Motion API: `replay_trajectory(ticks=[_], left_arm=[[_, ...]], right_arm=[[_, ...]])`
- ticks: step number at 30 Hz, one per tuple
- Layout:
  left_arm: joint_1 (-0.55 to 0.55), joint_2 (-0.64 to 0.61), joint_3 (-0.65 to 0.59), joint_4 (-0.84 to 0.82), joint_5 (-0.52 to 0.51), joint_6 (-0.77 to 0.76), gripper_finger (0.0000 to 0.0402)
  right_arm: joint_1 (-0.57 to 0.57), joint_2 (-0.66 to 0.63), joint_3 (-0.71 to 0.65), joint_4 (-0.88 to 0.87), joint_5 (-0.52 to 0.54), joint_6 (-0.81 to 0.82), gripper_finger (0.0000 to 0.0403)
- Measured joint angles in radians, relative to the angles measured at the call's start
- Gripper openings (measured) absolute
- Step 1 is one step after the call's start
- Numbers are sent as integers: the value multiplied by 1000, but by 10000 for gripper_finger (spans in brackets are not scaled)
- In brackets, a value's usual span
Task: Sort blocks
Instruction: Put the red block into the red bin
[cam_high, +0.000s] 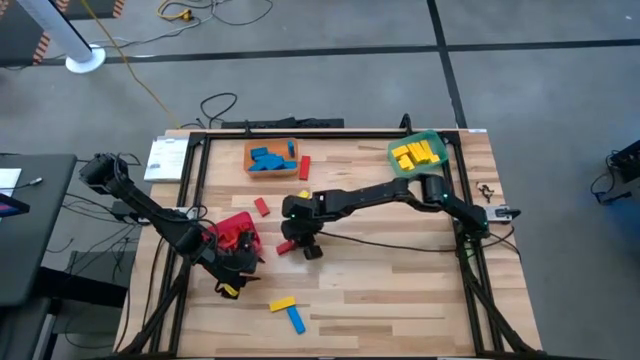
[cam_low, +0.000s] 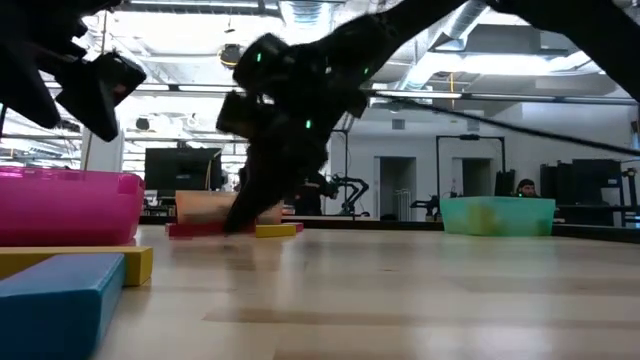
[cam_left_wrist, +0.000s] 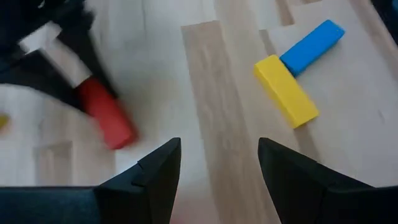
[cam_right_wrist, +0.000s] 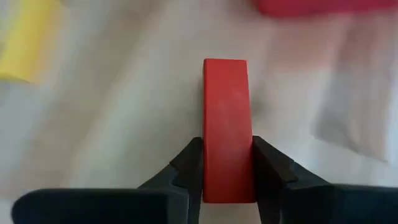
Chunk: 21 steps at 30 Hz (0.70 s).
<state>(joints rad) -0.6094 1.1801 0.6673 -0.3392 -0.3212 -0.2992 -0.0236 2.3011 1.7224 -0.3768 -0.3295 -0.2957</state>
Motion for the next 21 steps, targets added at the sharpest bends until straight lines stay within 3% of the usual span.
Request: replay_trajectory(ticks=[6, 13, 21], left_arm=[[-3, 0, 44, -10, -106, 162, 208], [-50, 0, 122, -9, -315, 429, 208], [-68, 0, 151, -7, -401, 607, 208]], right_arm=[[28, -91, 1, -3, -98, 65, 121], [62, -187, 1, 5, -135, 103, 121], [63, -247, 1, 31, -169, 134, 121]])
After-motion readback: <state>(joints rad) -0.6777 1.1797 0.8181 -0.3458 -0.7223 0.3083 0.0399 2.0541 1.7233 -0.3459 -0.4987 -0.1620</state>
